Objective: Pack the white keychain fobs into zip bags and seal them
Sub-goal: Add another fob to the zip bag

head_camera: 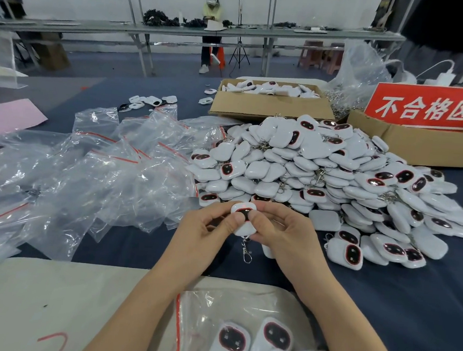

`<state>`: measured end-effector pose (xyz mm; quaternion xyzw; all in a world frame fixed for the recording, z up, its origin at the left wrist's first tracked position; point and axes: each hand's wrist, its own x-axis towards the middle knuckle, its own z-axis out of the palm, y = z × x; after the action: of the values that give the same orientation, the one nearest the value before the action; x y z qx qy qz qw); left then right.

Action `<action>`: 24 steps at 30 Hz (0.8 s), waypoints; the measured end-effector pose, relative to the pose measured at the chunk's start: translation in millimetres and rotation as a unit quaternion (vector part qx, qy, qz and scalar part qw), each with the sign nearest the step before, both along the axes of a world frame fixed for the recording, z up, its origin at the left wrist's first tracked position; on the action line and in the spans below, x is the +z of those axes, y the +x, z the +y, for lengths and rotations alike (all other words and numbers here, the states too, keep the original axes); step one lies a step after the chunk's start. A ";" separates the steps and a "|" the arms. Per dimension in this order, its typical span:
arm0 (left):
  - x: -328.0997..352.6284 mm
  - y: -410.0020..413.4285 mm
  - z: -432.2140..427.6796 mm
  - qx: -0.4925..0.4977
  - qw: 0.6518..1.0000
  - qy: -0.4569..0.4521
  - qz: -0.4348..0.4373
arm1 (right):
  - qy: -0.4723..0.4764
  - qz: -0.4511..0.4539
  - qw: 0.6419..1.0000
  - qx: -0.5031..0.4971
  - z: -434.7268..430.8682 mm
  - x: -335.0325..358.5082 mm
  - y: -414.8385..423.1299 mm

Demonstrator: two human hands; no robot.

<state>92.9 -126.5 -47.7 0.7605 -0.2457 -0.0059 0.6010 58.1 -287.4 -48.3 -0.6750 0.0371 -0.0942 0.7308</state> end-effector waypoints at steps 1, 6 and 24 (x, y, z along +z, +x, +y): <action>0.1 0.0 -0.1 0.001 1.000 -0.001 0.000 | 0.001 0.000 1.000 0.000 0.2 0.2 -0.3; -1.5 0.3 -0.2 -0.012 1.000 0.013 0.013 | 0.009 -0.002 1.000 0.005 -0.1 0.5 0.0; -11.8 4.1 -1.6 -0.013 0.999 0.040 0.003 | 0.041 -0.009 0.999 0.013 -2.9 -3.2 1.7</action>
<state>97.0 -128.1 -59.5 0.7808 -0.2535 -0.0261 0.5704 59.8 -290.3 -51.5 -0.6440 0.0253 -0.0888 0.7595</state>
